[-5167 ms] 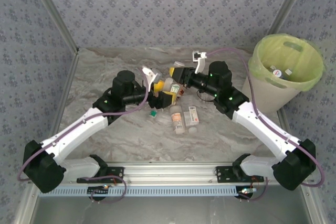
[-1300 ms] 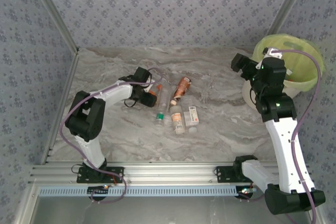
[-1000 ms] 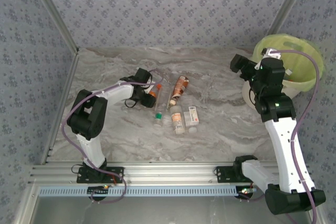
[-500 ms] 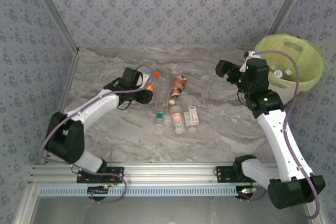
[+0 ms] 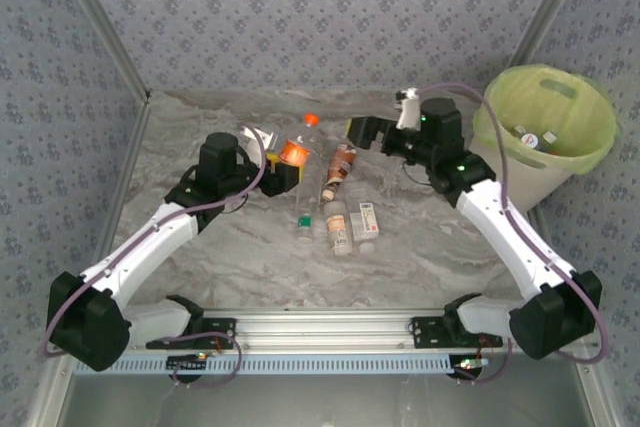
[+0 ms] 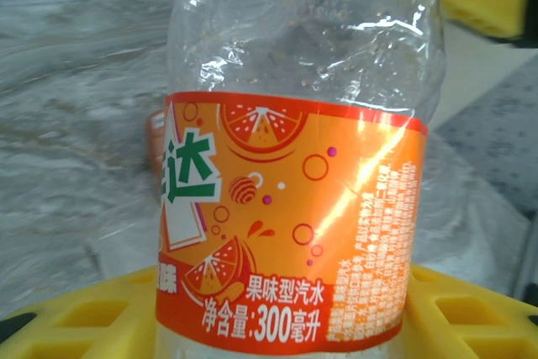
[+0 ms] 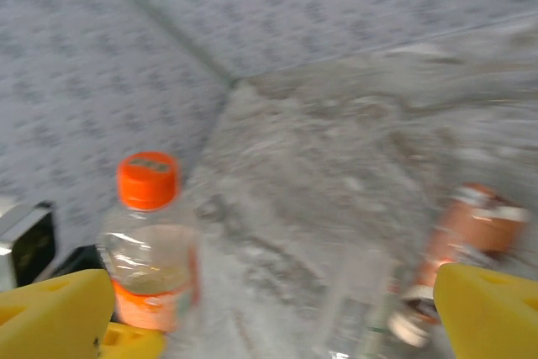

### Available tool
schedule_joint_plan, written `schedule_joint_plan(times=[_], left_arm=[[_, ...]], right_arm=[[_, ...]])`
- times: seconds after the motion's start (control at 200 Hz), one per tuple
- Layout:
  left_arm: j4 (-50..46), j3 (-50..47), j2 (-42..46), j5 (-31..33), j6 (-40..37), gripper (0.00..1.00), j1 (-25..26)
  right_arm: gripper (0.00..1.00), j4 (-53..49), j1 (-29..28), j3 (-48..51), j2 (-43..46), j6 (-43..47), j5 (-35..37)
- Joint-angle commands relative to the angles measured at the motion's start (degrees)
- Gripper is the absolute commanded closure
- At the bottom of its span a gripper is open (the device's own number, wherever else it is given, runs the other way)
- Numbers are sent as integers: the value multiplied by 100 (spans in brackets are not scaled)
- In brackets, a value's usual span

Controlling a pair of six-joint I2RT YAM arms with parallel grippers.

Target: Put the plastic bottles in the bin

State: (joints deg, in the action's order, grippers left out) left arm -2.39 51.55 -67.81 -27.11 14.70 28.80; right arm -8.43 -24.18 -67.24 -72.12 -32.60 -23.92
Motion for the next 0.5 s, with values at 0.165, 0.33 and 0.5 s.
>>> schedule_joint_plan(times=[0.165,0.33,0.5], left_arm=[[304,361,-17,-853,103,100,249],[513,312,-36,-816,137,100,335],[617,320,-69,-778,185,100,341]], right_arm=[[0,1016,-654,-686,-508,-7,-229],[14,834,-661,-996,-879,-240,-130],[32,757,-695,-1058,-1020,-224,-233]])
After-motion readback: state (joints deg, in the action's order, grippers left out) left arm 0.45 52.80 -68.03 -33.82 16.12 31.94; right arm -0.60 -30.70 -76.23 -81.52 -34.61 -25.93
